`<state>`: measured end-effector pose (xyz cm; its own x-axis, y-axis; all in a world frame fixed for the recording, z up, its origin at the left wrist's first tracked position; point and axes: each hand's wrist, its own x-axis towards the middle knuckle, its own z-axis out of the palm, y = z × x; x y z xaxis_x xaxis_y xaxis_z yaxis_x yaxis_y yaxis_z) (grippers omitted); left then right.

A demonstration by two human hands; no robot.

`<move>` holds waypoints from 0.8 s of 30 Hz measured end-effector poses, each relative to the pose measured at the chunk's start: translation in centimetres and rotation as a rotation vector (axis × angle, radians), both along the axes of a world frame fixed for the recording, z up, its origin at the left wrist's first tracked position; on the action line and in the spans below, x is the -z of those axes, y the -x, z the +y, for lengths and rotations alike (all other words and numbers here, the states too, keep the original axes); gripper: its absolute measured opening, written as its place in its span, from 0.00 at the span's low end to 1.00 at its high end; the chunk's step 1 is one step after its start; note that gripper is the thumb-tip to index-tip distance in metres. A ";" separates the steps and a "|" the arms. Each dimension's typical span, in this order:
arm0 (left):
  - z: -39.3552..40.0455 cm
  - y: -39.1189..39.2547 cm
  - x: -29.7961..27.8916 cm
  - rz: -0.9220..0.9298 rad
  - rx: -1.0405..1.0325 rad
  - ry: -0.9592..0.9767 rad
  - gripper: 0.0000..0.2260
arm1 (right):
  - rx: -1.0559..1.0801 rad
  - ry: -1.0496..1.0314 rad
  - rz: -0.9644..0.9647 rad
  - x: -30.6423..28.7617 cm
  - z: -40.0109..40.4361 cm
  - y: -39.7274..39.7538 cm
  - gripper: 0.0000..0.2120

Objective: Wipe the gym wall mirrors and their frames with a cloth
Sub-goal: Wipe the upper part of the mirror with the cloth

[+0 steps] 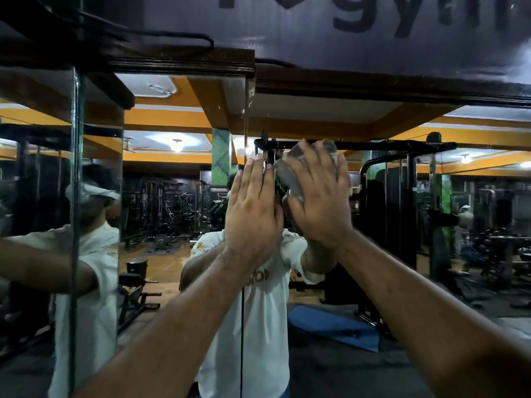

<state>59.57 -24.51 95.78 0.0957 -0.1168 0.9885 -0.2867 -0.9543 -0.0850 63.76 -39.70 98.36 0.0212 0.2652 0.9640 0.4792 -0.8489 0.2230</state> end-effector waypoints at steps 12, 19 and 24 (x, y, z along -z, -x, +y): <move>-1.5 -1.8 -1.4 -0.050 -0.008 -0.023 0.27 | 0.040 0.109 -0.037 -1.1 -2.3 -1.0 0.31; -2.4 -2.4 -1.9 -0.076 -0.083 -0.071 0.27 | 0.122 -0.224 -0.037 -2.8 -4.0 -1.7 0.31; -3.4 -2.5 -1.8 -0.068 -0.083 -0.055 0.27 | 0.069 0.071 -0.038 -0.6 -7.8 -1.9 0.31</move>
<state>62.09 -27.91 97.55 0.0406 -0.1653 0.9854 -0.1991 -0.9678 -0.1542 65.63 -47.54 99.00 0.0060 0.3317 0.9434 0.4102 -0.8612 0.3001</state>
